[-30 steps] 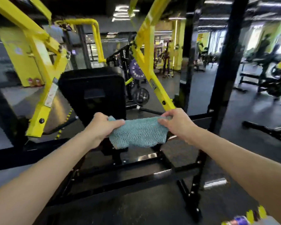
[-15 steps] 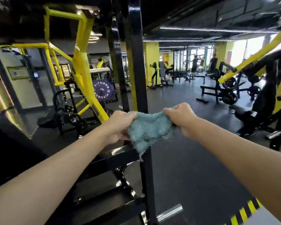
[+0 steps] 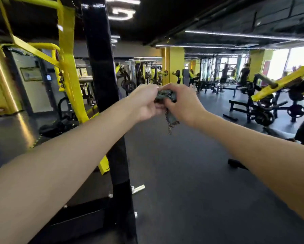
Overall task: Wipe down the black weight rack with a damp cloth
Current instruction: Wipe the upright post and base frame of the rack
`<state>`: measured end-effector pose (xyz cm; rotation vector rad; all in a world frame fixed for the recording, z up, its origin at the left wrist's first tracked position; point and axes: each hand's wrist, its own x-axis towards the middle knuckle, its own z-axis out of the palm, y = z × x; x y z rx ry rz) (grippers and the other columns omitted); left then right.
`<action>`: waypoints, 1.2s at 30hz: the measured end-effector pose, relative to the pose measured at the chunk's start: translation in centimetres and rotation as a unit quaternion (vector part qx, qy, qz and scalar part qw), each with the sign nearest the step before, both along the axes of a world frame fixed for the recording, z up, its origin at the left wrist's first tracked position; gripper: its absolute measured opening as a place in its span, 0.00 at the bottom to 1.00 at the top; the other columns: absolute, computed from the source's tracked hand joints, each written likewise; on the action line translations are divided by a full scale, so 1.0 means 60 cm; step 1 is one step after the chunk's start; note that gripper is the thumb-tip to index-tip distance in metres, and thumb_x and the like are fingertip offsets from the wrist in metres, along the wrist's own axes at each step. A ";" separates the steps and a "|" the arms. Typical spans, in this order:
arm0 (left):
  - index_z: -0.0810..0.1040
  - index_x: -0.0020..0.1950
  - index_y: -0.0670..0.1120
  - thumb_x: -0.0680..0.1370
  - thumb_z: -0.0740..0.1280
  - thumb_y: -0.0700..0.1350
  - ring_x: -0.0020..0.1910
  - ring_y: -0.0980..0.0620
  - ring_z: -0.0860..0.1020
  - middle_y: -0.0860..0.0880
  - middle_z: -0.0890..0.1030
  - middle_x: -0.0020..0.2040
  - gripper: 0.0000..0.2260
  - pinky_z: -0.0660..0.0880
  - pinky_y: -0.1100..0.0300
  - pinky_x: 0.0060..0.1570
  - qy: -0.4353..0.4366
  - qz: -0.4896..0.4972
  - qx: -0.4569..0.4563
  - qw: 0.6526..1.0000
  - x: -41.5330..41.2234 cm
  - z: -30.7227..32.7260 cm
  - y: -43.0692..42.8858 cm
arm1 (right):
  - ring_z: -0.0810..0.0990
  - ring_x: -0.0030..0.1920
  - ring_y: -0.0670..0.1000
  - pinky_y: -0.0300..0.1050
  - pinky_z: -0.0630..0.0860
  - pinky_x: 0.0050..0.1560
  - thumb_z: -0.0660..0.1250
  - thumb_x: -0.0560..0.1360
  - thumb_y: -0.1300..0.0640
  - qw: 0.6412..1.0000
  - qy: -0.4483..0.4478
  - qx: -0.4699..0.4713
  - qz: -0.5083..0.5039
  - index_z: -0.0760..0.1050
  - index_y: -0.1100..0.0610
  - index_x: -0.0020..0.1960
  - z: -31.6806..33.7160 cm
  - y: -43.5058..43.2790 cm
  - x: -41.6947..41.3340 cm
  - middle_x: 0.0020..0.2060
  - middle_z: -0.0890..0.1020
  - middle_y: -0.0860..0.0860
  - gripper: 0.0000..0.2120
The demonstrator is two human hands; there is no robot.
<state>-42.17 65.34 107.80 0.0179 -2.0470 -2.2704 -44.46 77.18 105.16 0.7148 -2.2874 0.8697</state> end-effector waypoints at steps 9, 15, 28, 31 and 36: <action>0.76 0.53 0.42 0.81 0.61 0.40 0.31 0.47 0.82 0.43 0.80 0.43 0.05 0.82 0.51 0.33 0.009 0.182 -0.190 0.965 -0.119 0.060 0.011 | 0.78 0.49 0.52 0.38 0.69 0.46 0.68 0.76 0.61 0.986 -0.046 -0.133 0.091 0.81 0.58 0.55 0.061 -0.028 -0.217 0.49 0.83 0.55 0.09; 0.76 0.43 0.47 0.82 0.61 0.38 0.31 0.49 0.76 0.45 0.77 0.36 0.10 0.80 0.57 0.31 0.083 0.345 -0.246 0.902 -0.166 0.128 0.048 | 0.80 0.52 0.55 0.44 0.75 0.51 0.68 0.74 0.60 0.936 -0.070 -0.166 0.304 0.79 0.55 0.62 0.138 -0.027 -0.282 0.51 0.82 0.54 0.16; 0.78 0.50 0.46 0.80 0.63 0.39 0.36 0.49 0.80 0.46 0.80 0.40 0.05 0.80 0.58 0.35 0.064 0.563 -0.515 0.643 -0.157 0.333 0.044 | 0.72 0.48 0.52 0.38 0.65 0.44 0.65 0.77 0.62 0.827 0.115 -0.205 0.510 0.72 0.56 0.63 0.281 -0.109 -0.359 0.52 0.76 0.53 0.14; 0.83 0.55 0.48 0.77 0.66 0.41 0.47 0.50 0.78 0.49 0.79 0.47 0.10 0.75 0.63 0.48 -0.023 0.561 -0.725 0.399 -0.133 0.387 0.028 | 0.74 0.49 0.54 0.47 0.69 0.46 0.67 0.77 0.63 0.787 0.149 -0.246 0.546 0.66 0.51 0.58 0.310 -0.131 -0.374 0.49 0.75 0.51 0.15; 0.69 0.72 0.57 0.77 0.69 0.52 0.72 0.43 0.62 0.47 0.67 0.71 0.24 0.59 0.44 0.70 -0.244 0.531 -0.807 0.090 -0.109 0.480 0.020 | 0.74 0.55 0.52 0.39 0.63 0.49 0.66 0.78 0.60 0.736 0.195 -0.289 0.581 0.77 0.53 0.62 0.408 -0.198 -0.363 0.56 0.77 0.53 0.13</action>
